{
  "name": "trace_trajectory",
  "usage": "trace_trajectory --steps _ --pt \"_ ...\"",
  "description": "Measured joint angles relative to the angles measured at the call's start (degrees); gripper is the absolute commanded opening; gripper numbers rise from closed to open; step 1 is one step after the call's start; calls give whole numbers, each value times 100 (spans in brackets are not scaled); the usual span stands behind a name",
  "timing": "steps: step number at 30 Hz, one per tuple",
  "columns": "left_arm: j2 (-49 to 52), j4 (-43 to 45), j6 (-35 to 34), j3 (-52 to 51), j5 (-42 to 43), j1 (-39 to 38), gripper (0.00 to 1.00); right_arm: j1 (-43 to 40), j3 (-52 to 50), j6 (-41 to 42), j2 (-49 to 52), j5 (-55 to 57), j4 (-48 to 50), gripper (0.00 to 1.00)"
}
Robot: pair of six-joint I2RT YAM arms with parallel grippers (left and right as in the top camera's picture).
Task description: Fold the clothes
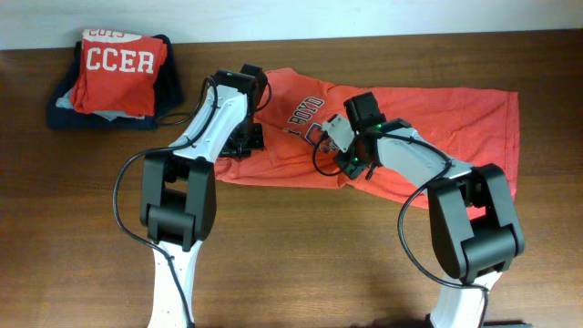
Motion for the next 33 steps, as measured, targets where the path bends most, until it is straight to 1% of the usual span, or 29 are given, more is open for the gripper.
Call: trace_trajectory --steps 4,12,24,29,33 --pt "0 0 0 0 -2 0 1 0 20 0 0 -138 -319 4" --pt "2 101 0 0 -2 0 1 0 109 2 0 -356 -1270 4" --pt "256 109 0 0 -256 0 1 0 131 -4 0 -503 -1325 4" --pt "256 109 0 0 -328 0 1 0 391 -4 13 -658 -1624 4" --pt "256 109 0 0 -334 0 0 0 636 2 15 -754 -1532 4"
